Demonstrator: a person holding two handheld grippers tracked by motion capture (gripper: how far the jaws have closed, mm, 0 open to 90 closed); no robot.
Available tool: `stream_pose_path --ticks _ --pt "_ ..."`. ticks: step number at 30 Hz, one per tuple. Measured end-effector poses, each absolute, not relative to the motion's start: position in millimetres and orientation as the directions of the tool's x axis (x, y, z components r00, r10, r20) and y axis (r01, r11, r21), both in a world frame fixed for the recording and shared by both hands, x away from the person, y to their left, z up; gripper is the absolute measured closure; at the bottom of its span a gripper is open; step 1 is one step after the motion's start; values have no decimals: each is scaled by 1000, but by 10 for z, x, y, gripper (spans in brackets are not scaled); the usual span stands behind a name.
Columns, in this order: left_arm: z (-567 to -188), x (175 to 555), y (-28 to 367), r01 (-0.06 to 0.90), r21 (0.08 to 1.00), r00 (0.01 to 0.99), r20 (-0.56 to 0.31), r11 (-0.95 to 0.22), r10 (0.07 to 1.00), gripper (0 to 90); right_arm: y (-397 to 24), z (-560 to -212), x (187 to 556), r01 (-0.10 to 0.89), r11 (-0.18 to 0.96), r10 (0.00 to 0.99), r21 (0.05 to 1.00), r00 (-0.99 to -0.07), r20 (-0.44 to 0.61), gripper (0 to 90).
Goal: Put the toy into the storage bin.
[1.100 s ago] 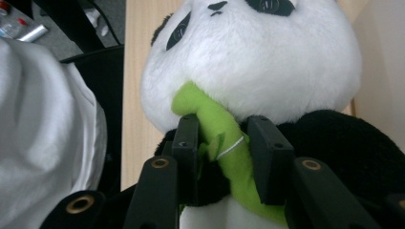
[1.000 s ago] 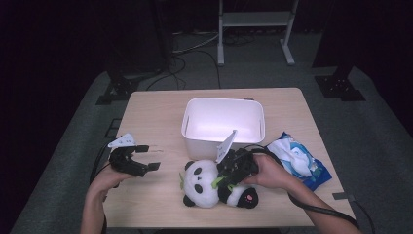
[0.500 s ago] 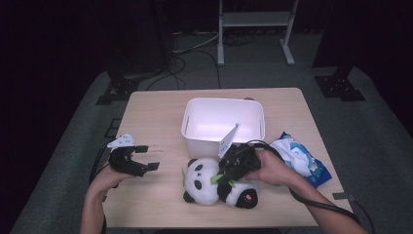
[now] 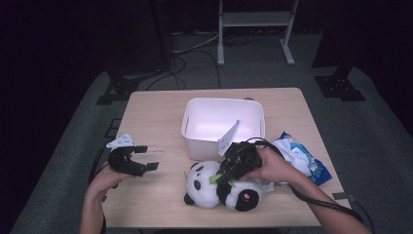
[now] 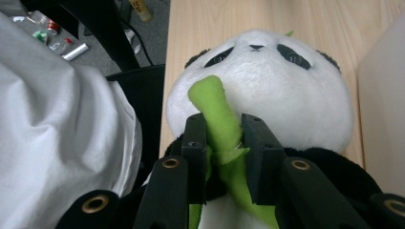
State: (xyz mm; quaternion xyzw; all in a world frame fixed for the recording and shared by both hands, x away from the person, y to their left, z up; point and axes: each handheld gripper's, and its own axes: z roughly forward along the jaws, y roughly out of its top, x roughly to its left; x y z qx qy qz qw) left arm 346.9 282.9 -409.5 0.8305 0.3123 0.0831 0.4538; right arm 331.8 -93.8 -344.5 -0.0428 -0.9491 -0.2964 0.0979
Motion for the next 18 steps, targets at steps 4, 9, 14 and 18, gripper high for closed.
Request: stream_pose_path --ticks 4,9,14,18 --pt "-4093 3466 2854 446 807 787 -148 -387 598 84 -932 -3345 3320 133 807 12 575 -978 210 720" --pt "-4092 3469 2870 446 808 786 -148 -385 600 84 -926 -3208 3316 117 801 0 587 -981 195 720" --pt "-4097 3470 2880 449 809 783 -152 -380 603 84 -905 -3096 3308 102 803 -4 587 -984 177 721" --pt "-4090 3468 2901 448 812 782 -152 -375 605 84 -878 -2984 3299 89 810 -9 579 -986 164 722"
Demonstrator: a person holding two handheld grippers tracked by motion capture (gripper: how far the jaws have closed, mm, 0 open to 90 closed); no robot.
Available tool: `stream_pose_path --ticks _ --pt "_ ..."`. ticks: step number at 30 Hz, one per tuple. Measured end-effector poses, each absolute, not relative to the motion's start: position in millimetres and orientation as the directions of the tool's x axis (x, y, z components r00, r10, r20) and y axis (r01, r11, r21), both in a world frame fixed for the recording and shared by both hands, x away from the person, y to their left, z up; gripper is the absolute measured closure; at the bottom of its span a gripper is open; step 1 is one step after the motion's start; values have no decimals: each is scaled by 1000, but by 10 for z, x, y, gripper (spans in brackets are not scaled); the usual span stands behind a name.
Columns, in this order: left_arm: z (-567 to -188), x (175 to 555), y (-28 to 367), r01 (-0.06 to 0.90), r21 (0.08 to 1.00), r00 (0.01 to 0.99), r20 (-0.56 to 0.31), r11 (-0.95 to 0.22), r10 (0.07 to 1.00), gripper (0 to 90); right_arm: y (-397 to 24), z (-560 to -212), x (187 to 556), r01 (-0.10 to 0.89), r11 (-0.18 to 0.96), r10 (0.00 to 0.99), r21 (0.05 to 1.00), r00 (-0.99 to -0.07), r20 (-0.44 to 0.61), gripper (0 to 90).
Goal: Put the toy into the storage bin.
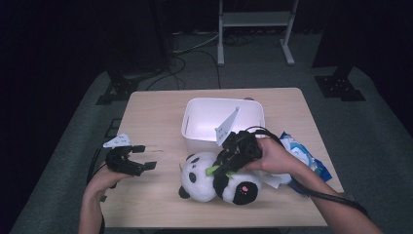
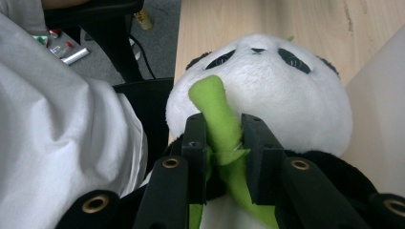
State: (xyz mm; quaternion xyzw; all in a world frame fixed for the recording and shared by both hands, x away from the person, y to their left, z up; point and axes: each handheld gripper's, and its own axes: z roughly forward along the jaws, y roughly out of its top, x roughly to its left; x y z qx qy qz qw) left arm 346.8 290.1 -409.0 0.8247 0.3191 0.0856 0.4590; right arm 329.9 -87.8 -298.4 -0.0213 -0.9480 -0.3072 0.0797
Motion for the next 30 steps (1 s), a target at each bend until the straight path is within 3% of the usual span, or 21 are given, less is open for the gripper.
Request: stream_pose_path --ticks 30 --pt "-4102 3474 2991 458 817 766 -163 -350 622 84 -818 -2350 3287 51 803 -13 594 -995 103 722"
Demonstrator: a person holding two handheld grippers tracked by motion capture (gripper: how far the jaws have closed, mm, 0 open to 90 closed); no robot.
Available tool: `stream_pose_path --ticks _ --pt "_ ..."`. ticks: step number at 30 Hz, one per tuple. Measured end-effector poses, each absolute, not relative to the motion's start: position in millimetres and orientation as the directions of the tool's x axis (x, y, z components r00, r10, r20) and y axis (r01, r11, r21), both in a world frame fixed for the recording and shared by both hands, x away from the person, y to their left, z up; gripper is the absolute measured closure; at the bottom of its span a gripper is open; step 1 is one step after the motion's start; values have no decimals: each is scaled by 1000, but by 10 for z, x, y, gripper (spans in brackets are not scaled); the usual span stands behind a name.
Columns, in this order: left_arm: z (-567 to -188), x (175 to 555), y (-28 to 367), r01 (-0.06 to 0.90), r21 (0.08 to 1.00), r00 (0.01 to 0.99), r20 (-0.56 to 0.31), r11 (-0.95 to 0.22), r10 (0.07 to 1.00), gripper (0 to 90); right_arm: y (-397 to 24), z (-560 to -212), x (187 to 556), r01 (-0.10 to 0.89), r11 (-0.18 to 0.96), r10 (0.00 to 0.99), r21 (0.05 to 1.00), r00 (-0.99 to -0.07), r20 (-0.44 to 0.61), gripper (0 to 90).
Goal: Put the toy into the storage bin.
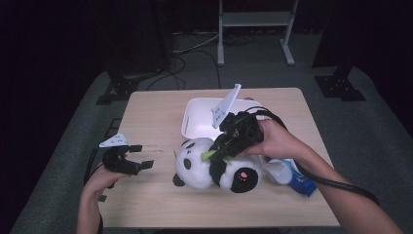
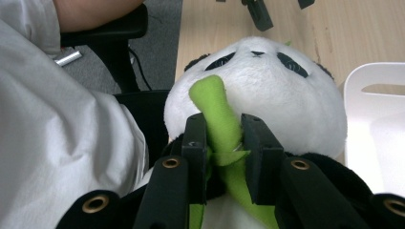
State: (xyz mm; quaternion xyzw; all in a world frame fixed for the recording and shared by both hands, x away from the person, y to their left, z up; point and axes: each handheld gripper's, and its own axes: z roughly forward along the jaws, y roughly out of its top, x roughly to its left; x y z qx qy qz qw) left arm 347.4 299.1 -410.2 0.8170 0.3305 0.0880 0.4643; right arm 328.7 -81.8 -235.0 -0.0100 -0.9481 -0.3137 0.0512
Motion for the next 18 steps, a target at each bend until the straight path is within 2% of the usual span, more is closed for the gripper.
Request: stream_pose_path --ticks 18 --pt "-4105 3473 3011 458 822 764 -170 -338 622 84 -909 -2117 3363 64 792 25 607 -997 72 722"
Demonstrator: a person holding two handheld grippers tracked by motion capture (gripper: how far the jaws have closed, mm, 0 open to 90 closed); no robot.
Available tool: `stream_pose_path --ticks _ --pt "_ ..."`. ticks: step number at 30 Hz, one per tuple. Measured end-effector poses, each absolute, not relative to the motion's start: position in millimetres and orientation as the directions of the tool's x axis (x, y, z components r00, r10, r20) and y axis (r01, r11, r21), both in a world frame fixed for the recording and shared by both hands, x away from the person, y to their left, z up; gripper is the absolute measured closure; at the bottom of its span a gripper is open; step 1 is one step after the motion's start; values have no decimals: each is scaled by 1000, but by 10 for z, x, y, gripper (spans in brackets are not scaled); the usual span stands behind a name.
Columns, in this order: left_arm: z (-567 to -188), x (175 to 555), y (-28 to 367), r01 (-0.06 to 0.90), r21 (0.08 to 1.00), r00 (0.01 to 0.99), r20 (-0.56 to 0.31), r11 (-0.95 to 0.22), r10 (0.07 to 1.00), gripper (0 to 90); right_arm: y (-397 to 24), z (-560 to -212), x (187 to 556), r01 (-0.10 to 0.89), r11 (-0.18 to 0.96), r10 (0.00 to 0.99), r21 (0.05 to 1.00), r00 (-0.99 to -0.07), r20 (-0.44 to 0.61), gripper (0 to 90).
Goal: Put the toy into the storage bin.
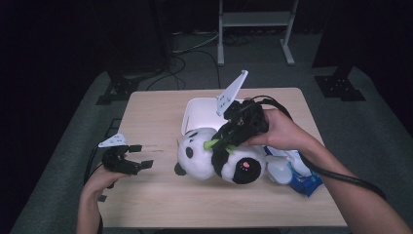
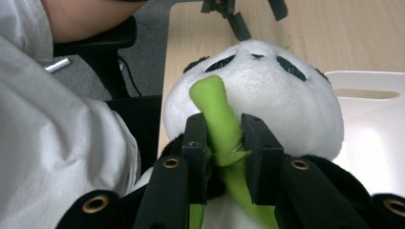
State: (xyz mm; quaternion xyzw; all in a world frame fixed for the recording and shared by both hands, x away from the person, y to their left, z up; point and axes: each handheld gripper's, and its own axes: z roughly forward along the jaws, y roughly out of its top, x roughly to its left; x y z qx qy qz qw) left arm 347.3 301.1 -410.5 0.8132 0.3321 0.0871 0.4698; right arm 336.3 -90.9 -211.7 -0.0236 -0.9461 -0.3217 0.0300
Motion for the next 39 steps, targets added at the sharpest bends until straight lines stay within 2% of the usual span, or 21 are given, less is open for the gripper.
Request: stream_pose_path --ticks 22,39 --pt "-4137 3483 3089 468 826 754 -187 -315 630 84 -943 -1784 3627 69 783 60 618 -998 36 724" --pt "-4160 3480 3153 480 822 741 -193 -306 643 84 -951 -1675 3958 86 784 77 615 -996 40 725"
